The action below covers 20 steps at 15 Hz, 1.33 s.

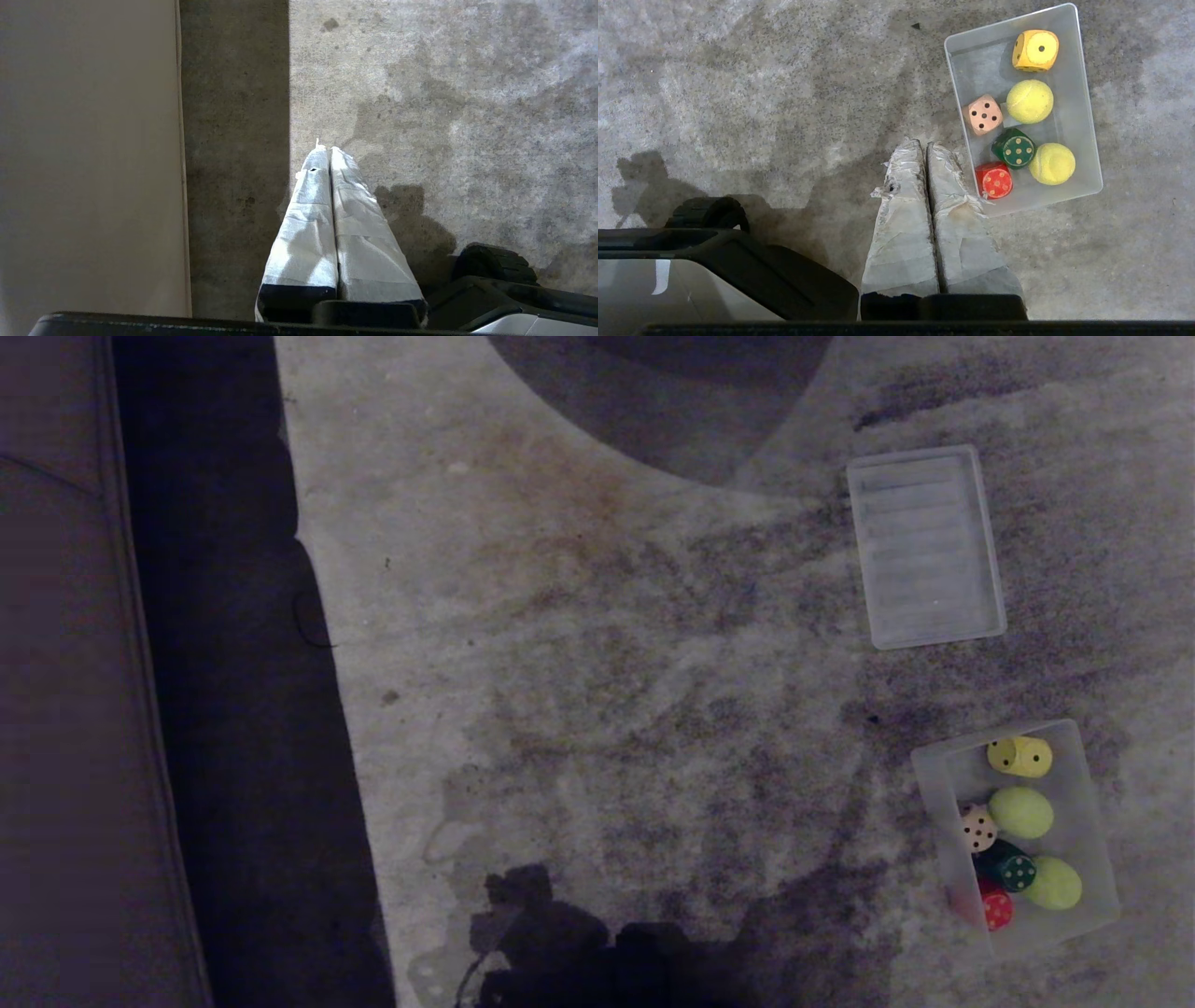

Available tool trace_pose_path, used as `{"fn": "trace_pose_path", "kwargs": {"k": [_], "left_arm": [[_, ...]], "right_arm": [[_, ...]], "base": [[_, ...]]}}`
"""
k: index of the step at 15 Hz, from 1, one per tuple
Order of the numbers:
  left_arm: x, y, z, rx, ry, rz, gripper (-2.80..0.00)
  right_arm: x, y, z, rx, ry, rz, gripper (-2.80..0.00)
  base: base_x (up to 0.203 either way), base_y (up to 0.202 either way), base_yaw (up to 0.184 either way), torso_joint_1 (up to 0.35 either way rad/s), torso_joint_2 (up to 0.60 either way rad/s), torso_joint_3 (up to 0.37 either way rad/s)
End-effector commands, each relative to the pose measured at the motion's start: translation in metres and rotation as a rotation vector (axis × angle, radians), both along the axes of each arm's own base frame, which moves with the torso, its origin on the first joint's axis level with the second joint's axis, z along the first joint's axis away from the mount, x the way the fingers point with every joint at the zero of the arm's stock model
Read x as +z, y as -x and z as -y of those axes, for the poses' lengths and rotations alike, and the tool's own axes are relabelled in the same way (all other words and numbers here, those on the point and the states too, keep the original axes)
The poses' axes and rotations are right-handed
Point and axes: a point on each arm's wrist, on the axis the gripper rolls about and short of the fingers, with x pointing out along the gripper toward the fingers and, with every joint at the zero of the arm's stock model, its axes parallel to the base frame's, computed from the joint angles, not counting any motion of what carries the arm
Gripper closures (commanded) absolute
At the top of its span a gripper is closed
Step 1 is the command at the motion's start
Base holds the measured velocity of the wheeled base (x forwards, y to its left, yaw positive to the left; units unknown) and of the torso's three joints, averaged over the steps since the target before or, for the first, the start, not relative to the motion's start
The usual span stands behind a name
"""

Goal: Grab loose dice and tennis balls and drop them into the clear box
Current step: Close the lid

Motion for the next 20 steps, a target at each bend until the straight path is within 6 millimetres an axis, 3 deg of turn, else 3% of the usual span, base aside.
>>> {"fn": "trace_pose_path", "kwargs": {"k": [1,4,17,20], "left_arm": [[0.0000,0.0000,0.0000,0.001,0.003,0.001,0.00],[0.0000,-0.0001,0.0000,0.001,0.002,-0.001,0.00],[0.0001,-0.0001,0.0000,0.001,0.002,-0.001,0.00],[0.0001,-0.0001,0.0000,0.001,0.002,-0.001,0.00]], "right_arm": [[0.0000,-0.0001,0.0000,0.001,0.002,-0.002,0.00],[0.0000,-0.0001,0.0000,0.001,0.000,-0.002,0.00],[0.0000,-0.0001,0.0000,0.001,0.002,-0.002,0.00],[0.0000,-0.0001,0.0000,0.001,0.000,-0.002,0.00]], "base": [[0.000,0.000,0.000,0.000,0.00,0.000],[0.029,0.000,0.000,0.000,0.00,0.001],[0.176,0.000,0.000,0.002,0.00,0.002],[0.000,0.000,0.000,0.000,0.00,0.000]]}}
